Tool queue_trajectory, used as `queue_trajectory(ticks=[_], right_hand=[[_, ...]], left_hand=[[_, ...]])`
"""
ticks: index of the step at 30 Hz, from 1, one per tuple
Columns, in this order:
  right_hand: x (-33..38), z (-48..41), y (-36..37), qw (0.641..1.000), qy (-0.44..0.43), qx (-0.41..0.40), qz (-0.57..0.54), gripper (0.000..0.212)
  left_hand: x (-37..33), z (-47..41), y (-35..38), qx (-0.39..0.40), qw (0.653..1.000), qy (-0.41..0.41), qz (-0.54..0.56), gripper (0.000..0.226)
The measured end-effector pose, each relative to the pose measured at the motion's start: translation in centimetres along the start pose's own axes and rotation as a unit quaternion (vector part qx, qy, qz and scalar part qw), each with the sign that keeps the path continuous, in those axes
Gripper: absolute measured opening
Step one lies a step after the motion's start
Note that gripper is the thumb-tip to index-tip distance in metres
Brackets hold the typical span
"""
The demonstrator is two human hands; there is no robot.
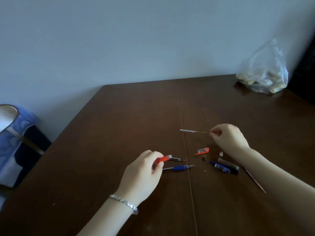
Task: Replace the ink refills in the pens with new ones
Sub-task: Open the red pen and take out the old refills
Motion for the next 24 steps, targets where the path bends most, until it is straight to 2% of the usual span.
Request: queue_trajectory(ticks=[5, 10, 14, 19, 21, 24], right_hand=[[-0.1, -0.6, 1.4, 0.996, 0.011, 0.045, 0.073, 0.020], [0.5, 1.9, -0.5, 0.999, -0.027, 0.007, 0.019, 0.017], [0.6, 4.6, -1.4, 0.998, -0.046, 0.033, -0.005, 0.015], [1.5, 6.4, -2.1, 0.996, -0.063, 0.055, -0.019, 0.016], [2.1, 6.8, -2.2, 0.996, -0.068, 0.050, -0.033, 0.016], [3.3, 7.2, -1.9, 0.994, -0.083, 0.054, -0.052, 0.016]], left_hand=[[0.4, -2.1, 0.8, 0.005, 1.000, 0.000, -0.016, 0.021], [0.5, -6.0, 3.0, 0.047, 0.995, 0.030, -0.087, 0.023], [1.0, -7.4, 4.6, 0.093, 0.986, 0.045, -0.135, 0.021], [0.6, -6.0, 3.7, 0.011, 0.989, 0.093, -0.116, 0.020], [0.5, -5.1, 3.6, 0.012, 0.983, 0.124, -0.133, 0.017], [1.1, -4.5, 4.0, 0.035, 0.981, 0.112, -0.154, 0.019]])
Point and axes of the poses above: each hand's wrist, its own z-axis away from the middle knuckle, its own y-axis out of the palm, x = y × z, the point moved 6 cm from there along -z, towards the middle knuckle, and after that the axes turned 6 degrees about -y, right-handed, at the moved point
